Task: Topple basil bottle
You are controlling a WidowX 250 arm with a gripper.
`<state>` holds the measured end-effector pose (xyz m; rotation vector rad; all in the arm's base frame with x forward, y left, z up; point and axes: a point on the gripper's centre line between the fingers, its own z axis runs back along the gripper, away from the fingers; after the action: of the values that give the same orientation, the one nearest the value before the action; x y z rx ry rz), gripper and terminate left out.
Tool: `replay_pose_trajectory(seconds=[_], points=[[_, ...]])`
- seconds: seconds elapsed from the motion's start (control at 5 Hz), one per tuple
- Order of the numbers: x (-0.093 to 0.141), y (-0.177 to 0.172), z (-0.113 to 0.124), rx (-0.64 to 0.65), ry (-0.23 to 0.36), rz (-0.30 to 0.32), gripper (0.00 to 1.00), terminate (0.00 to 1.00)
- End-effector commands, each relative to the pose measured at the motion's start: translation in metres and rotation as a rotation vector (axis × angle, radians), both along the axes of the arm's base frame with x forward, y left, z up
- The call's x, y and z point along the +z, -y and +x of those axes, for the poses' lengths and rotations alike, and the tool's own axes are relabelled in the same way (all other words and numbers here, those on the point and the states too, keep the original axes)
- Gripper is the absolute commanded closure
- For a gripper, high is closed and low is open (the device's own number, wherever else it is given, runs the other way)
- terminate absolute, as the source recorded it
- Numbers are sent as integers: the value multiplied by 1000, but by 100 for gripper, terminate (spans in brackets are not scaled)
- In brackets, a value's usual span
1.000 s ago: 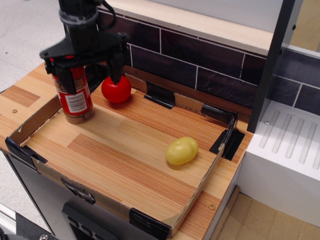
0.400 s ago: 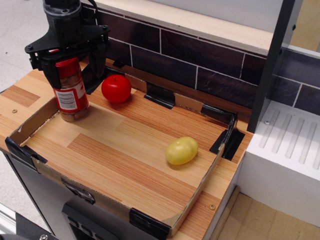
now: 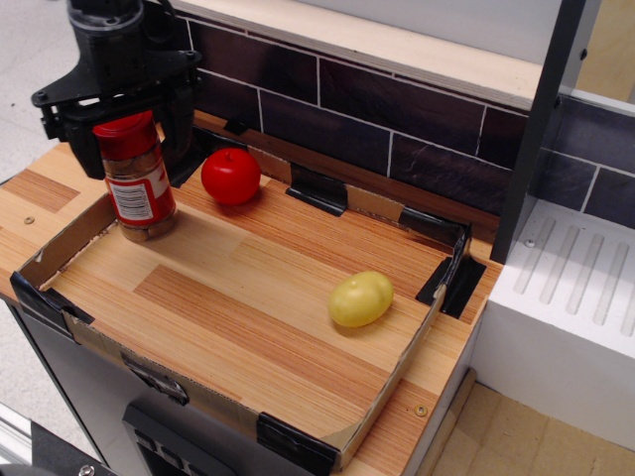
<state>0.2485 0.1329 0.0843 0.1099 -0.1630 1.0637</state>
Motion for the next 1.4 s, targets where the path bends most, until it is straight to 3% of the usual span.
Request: replay_pose_trajectory(seconds=[0.0,0.6,0.8,1.0,1.2], points=[[32,-17,7,59,91,33,0,0],[25,-21,17,93,152,115,0,0],[22,-22,18,106,157,113,0,0],[23,-20,18,79,126,77,100,0],[27,-6,11,53,99,8,100,0]])
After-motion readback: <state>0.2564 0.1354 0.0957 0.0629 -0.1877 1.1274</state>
